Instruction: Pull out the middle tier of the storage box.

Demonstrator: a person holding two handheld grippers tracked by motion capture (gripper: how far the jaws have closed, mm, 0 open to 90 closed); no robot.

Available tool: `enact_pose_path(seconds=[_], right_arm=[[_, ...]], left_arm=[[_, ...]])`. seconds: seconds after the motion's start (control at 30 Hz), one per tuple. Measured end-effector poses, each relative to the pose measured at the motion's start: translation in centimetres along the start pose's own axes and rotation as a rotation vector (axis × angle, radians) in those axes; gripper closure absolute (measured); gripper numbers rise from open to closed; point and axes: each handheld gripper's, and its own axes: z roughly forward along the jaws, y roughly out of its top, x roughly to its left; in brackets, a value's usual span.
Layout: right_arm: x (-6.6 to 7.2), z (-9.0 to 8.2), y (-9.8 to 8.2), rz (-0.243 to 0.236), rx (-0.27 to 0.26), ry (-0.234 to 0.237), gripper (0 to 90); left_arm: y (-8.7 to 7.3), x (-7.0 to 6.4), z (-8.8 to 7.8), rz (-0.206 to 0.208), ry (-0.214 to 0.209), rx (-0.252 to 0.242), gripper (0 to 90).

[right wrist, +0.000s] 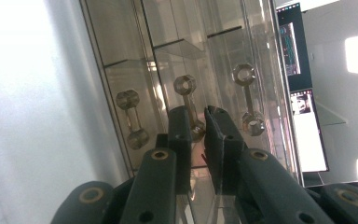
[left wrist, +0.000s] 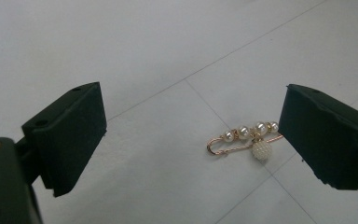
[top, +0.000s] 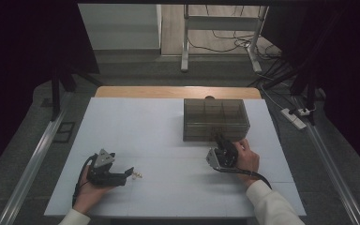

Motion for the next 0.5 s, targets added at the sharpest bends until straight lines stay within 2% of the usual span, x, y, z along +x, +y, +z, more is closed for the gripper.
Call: enact_pose_path(seconds=[0.5], right_arm=[[0.3,-1.6,-0.1,0.004,-0.005,0.018,80.1]], left_arm=[[0.0,0.0,-0.1,-0.002,0.004,0.0,7.6]])
